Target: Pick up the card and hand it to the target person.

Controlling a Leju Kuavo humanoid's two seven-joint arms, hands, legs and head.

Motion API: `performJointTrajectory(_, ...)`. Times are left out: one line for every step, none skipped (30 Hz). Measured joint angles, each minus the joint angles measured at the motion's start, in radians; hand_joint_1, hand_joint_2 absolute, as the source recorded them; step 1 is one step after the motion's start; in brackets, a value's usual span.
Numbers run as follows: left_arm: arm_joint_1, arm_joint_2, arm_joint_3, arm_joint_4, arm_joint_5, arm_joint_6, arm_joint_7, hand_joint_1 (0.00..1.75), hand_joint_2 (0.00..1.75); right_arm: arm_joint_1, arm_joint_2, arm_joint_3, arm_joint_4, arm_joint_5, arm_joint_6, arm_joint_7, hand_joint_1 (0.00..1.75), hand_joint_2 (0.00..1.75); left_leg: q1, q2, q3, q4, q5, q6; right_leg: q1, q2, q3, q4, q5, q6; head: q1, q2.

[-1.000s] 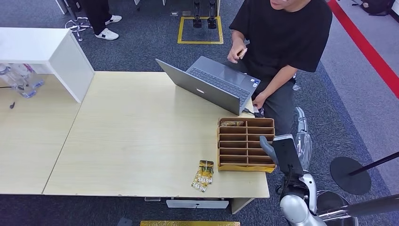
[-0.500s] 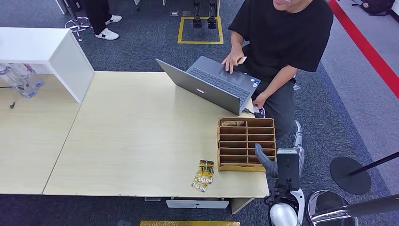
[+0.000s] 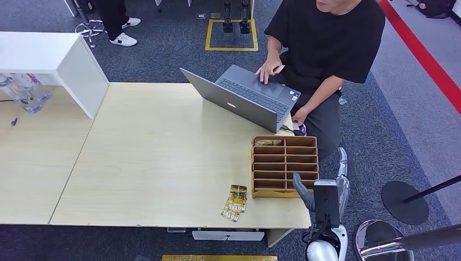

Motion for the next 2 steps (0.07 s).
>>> performJointTrajectory(0.000, 0.000, 0.000, 0.000, 0.000, 0.000, -0.001, 0.00, 0.00, 0.001, 0.001, 0.000, 0.000, 0.001, 0.000, 0.004, 0.00, 1.75, 0.000, 0.000, 0.000, 0.000, 0.000, 0.000, 0.000, 0.000, 0.000, 0.000, 0.000, 0.000, 0.000, 0.000)
performJointTrajectory(0.000, 0.000, 0.000, 0.000, 0.000, 0.000, -0.001, 0.00, 0.00, 0.002, 0.001, -0.001, 0.001, 0.001, 0.000, 0.005, 0.00, 1.75, 0.000, 0.000, 0.000, 0.000, 0.000, 0.000, 0.000, 0.000, 0.000, 0.000, 0.000, 0.000, 0.000, 0.000)
